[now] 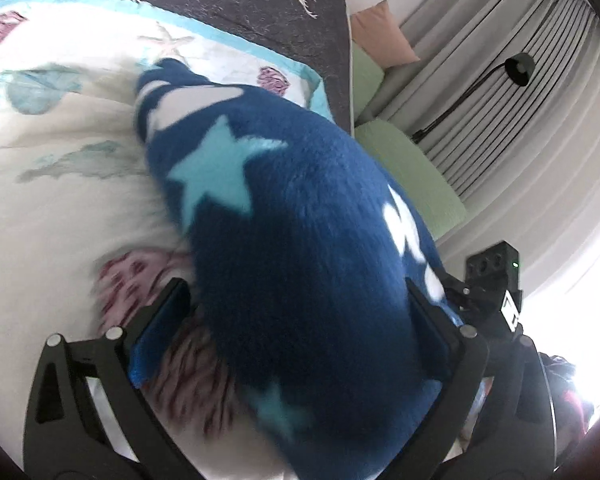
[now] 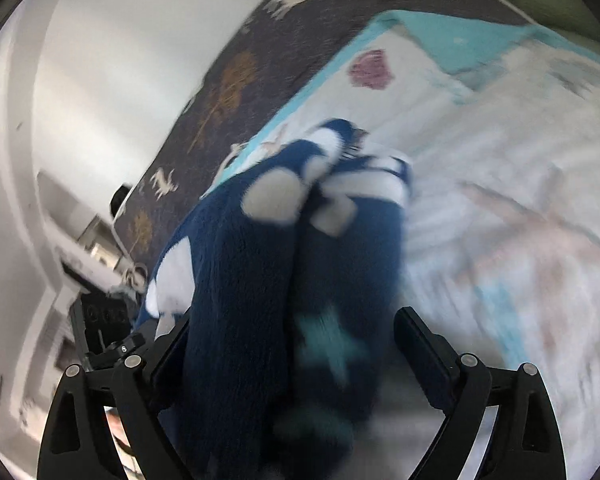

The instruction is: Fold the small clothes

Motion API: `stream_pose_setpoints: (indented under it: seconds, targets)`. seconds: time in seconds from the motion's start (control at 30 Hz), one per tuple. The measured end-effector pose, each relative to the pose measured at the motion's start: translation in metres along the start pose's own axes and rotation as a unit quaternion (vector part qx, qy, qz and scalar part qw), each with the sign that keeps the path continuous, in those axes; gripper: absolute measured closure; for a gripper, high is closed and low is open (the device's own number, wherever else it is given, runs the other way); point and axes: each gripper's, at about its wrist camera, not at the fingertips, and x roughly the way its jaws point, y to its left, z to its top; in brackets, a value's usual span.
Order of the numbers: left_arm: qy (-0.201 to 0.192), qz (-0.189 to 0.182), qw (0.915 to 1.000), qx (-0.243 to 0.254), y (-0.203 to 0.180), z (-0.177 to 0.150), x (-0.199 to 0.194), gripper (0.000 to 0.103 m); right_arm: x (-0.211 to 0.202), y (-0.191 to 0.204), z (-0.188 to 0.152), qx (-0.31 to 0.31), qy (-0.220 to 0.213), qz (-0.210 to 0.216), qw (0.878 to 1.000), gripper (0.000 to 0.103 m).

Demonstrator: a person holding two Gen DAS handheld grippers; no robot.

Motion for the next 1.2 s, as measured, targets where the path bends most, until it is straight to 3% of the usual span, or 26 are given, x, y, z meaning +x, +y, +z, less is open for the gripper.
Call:
stream_pose_setpoints:
  seconds: [0.17,0.37,0.43,0.57,0.6,0.67,0.73,0.83,0.93,1.03,1.2]
  targets:
    - [-0.033,0.084,0.9928,0.079,-0.042,-0.022,-0.071,0.003,-0.068,0.030,-0.039,-0.026,-0.017,-0.105,0.994,0.007]
    - [-0.081,0.157,0.9669,0.184,-0.130,-0.071,-0.180,0.002,-0.161,0.132,-0.098,-0.109,-0.066,-0.150,0.980,0.007]
    - [-0.109,0.184,0.9558,0.202,-0.164,-0.093,-0.219,0.001,-0.194,0.181,-0.126,-0.159,-0.095,-0.171,0.968,0.007]
    - [-0.136,0.223,0.9420,0.211,-0.213,-0.135,-0.275,0.001,-0.244,0.266,-0.185,-0.239,-0.145,-0.237,0.931,0.007]
    - [-0.142,0.228,0.9405,0.209,-0.222,-0.148,-0.288,0.001,-0.260,0.287,-0.205,-0.252,-0.160,-0.249,0.922,0.007]
    - [-0.144,0.226,0.9417,0.203,-0.237,-0.169,-0.310,0.001,-0.284,0.310,-0.231,-0.257,-0.180,-0.251,0.916,0.006]
    - [-0.150,0.226,0.9419,0.199,-0.251,-0.190,-0.331,0.001,-0.316,0.331,-0.259,-0.247,-0.203,-0.233,0.918,0.003]
    - [-0.166,0.239,0.9352,0.202,-0.269,-0.217,-0.358,0.001,-0.352,0.349,-0.289,-0.232,-0.229,-0.228,0.917,0.001]
    - [-0.173,0.247,0.9312,0.205,-0.284,-0.238,-0.378,0.001,-0.372,0.366,-0.319,-0.244,-0.249,-0.258,0.901,0.001]
    - [-0.172,0.255,0.9279,0.211,-0.294,-0.257,-0.391,0.001,-0.382,0.378,-0.344,-0.254,-0.254,-0.277,0.891,0.000]
    - [-0.173,0.268,0.9271,0.197,-0.296,-0.278,-0.404,0.001,-0.368,0.382,-0.365,-0.241,-0.221,-0.310,0.893,0.000]
